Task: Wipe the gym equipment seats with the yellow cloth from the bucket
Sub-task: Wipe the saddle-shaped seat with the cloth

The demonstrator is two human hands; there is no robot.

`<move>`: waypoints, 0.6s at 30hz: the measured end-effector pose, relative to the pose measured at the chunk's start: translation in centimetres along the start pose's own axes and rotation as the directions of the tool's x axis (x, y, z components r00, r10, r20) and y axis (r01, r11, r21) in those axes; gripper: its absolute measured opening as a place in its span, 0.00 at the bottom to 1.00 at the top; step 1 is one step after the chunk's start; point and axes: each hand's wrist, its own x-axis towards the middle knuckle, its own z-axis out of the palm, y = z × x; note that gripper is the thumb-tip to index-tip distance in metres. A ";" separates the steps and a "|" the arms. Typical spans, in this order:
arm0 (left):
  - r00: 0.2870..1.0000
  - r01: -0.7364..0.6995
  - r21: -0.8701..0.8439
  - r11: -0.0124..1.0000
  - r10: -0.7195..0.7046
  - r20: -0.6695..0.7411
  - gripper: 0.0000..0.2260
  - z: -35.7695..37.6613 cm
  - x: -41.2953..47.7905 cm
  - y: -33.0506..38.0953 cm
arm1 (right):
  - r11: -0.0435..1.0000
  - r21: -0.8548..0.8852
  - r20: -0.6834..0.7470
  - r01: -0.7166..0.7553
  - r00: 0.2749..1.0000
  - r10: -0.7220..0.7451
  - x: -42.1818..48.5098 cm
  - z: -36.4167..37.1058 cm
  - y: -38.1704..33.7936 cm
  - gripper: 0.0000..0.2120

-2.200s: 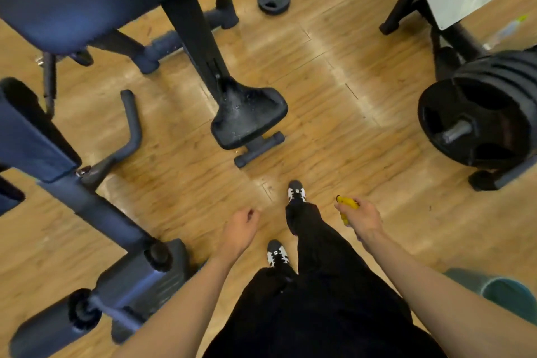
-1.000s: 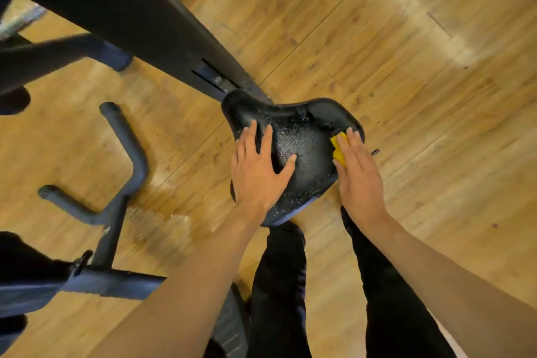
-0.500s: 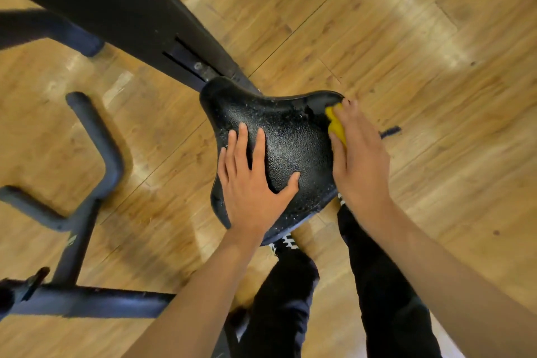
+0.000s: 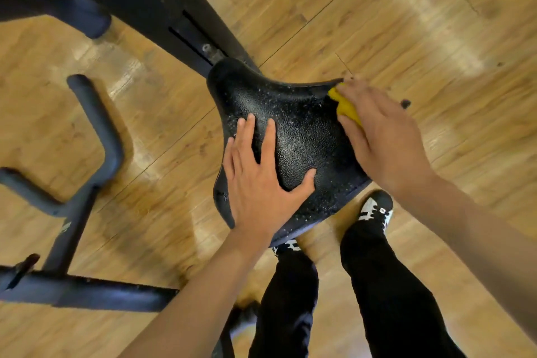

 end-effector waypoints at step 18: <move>0.999 0.028 -0.036 0.999 -0.027 0.018 0.44 -0.2 0.2 0.1 | 0.913 0.138 0.351 0.385 0.843 -0.408 7.4 0.0 0.0 0.21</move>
